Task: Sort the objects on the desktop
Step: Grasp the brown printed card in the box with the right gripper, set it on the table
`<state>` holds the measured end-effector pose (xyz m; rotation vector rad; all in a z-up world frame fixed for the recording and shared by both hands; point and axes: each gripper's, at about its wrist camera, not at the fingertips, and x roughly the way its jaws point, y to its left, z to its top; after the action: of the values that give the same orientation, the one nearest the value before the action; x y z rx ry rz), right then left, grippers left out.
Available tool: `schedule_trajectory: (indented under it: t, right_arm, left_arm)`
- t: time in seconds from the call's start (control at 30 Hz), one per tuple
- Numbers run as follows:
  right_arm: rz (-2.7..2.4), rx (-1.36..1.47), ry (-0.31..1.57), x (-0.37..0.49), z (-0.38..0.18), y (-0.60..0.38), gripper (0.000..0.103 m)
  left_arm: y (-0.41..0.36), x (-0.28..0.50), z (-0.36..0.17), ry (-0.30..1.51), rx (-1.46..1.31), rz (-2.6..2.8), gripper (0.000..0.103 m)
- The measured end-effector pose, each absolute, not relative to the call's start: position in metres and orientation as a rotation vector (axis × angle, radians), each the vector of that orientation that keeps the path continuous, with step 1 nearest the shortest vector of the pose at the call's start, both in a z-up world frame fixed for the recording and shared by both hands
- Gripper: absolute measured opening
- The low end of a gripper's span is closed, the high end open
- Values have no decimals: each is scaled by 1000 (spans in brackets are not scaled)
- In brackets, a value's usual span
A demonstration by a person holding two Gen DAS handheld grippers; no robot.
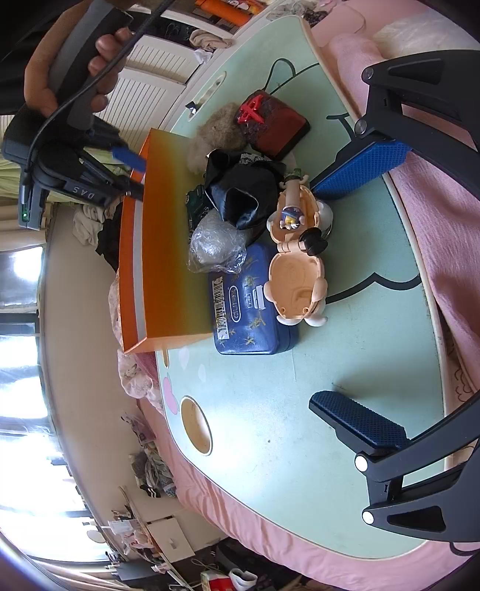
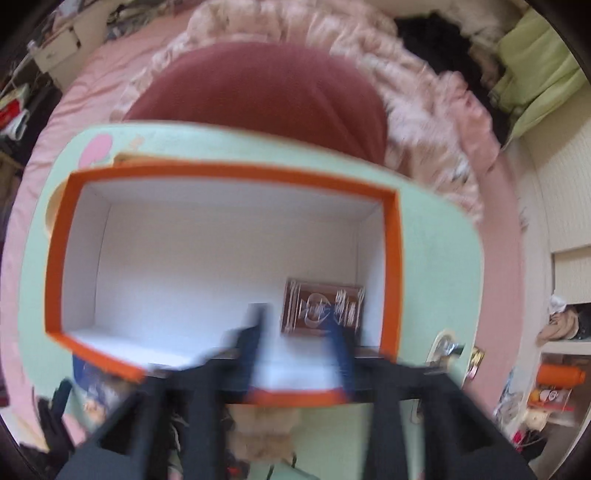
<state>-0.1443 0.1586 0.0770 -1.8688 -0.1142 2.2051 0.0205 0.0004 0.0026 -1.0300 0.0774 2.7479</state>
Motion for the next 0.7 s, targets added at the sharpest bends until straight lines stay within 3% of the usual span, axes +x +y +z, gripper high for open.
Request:
schedule_trajectory:
  t: [0.13, 0.17, 0.2, 0.33, 0.43, 0.5, 0.57, 0.7]
  right_arm:
    - [2072, -1929, -112, -152, 47, 169, 58]
    - [2033, -1947, -168, -154, 36, 167, 65]
    - [2038, -1923, -222, -159, 35, 164, 65]
    - [2121, -1951, -147, -158, 40, 146, 63]
    - [2232, -1931, -108, -154, 51, 134, 46]
    - [2300, -1915, -31, -153, 58, 135, 29]
    - [2339, -1928, 52, -153, 62, 134, 1]
    - [2336, -1904, 4, -154, 64, 123, 6]
  left_arm:
    - [0, 20, 2, 78, -1031, 2747, 103]
    - [0, 20, 2, 77, -1030, 2747, 103]
    - [1, 21, 3, 87, -1026, 2749, 103]
    - [1, 22, 2, 80, -1024, 2748, 103]
    - [1, 21, 2, 78, -1023, 2748, 103]
    - [2, 21, 1, 77, -1023, 2749, 103]
    - [2, 21, 1, 77, -1023, 2749, 103]
    - [2, 21, 1, 78, -1022, 2749, 103]
